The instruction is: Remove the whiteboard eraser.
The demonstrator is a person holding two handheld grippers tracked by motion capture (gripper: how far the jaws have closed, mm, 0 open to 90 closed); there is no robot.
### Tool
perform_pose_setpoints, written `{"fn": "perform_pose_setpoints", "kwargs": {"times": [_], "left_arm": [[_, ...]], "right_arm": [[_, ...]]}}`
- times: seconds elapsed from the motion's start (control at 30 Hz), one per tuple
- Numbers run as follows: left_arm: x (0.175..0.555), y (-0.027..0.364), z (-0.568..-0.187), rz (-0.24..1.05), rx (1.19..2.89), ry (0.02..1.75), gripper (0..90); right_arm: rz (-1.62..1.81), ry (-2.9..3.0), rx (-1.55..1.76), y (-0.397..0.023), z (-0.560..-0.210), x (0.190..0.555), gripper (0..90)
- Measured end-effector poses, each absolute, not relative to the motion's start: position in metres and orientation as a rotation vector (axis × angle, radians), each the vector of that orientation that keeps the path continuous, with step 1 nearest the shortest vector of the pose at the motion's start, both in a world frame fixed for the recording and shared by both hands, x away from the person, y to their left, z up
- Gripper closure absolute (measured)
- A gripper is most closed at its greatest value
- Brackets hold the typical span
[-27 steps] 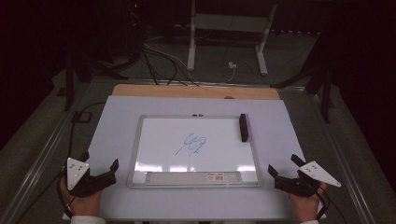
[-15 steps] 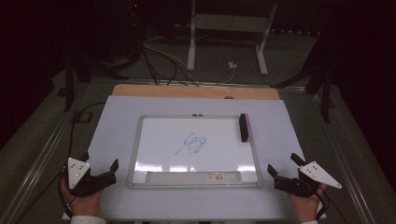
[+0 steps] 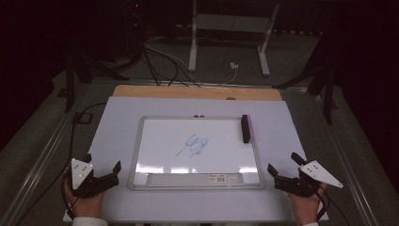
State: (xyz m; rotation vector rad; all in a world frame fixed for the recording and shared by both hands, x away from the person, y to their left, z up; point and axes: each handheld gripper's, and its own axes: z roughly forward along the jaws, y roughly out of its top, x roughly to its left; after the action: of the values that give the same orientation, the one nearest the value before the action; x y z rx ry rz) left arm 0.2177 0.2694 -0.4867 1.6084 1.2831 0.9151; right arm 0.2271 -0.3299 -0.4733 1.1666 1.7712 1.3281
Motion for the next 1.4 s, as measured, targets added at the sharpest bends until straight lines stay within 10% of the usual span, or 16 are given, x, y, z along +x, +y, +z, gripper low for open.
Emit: {"fn": "perform_pose_setpoints", "kwargs": {"times": [1.4], "left_arm": [[0.219, 0.264, -0.489, 0.906, 1.634, 1.275, 0.7]], "right_arm": [[1.317, 1.836, 1.232, -0.31, -0.441, 0.281, 0.7]]}}
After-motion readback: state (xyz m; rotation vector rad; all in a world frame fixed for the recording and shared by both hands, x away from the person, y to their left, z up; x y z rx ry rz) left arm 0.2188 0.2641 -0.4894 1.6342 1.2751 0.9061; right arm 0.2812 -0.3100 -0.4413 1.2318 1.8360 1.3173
